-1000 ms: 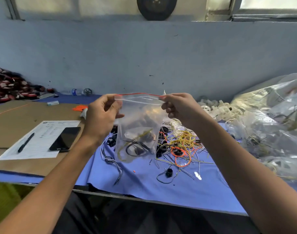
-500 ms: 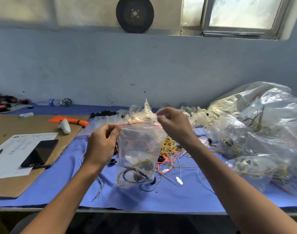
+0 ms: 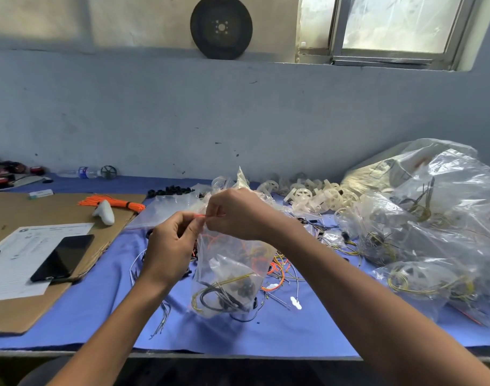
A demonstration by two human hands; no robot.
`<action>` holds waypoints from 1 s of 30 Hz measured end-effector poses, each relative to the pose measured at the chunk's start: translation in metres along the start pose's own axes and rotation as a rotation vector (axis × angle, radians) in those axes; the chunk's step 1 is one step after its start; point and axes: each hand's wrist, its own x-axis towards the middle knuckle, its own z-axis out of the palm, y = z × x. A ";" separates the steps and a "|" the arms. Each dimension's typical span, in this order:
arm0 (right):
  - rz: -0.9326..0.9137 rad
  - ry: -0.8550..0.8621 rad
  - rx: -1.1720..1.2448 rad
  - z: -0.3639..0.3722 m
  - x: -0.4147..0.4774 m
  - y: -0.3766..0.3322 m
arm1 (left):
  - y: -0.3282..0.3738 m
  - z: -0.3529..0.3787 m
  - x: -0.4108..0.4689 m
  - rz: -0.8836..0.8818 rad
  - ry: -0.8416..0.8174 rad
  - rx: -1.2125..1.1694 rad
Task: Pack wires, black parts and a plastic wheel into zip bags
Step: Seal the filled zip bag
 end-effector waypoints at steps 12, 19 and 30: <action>0.015 0.033 0.004 0.013 -0.004 0.004 | -0.003 -0.004 0.002 -0.012 -0.005 0.117; 0.010 0.035 -0.021 0.013 -0.010 0.009 | -0.007 -0.005 0.003 -0.015 -0.019 0.121; -0.060 0.011 -0.031 0.023 -0.036 0.019 | -0.012 0.013 -0.024 -0.025 -0.038 0.069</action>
